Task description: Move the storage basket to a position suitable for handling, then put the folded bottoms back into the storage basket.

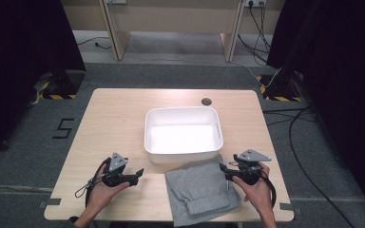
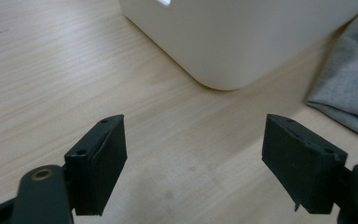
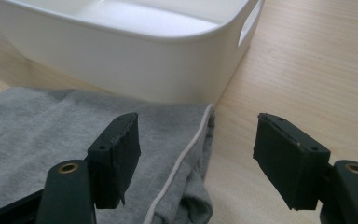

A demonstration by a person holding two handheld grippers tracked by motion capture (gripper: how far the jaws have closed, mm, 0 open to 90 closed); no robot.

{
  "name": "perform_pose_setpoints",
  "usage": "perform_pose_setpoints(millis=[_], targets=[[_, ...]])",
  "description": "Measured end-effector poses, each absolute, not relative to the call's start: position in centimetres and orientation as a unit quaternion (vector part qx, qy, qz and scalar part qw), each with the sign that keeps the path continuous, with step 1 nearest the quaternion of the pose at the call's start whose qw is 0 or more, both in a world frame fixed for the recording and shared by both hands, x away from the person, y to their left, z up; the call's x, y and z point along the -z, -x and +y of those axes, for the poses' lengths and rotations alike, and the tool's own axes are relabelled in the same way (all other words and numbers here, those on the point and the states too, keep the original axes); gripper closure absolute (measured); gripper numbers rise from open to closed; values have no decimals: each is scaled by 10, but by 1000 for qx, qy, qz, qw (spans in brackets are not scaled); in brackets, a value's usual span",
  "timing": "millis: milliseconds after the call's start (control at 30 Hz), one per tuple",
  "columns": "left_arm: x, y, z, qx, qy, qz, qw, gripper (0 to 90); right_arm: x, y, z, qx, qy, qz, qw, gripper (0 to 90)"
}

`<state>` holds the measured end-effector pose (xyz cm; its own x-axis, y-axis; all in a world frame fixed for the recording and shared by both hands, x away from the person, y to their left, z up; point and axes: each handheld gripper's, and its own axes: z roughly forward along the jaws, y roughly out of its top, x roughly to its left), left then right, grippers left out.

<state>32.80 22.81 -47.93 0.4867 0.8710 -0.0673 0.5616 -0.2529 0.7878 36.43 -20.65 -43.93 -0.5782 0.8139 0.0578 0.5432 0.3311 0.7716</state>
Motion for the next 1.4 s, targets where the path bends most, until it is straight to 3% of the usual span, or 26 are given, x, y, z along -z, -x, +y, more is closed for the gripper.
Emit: perform_pose_setpoints(millis=[1067,1400], targets=[[495,-266,178,-149,-814,396,399,172,452,-356,-207,-383,-416,810,154,316],[494,-261,169,-139,-821,380,403,161,466,-352,-210,-359,-436,818,109,381]])
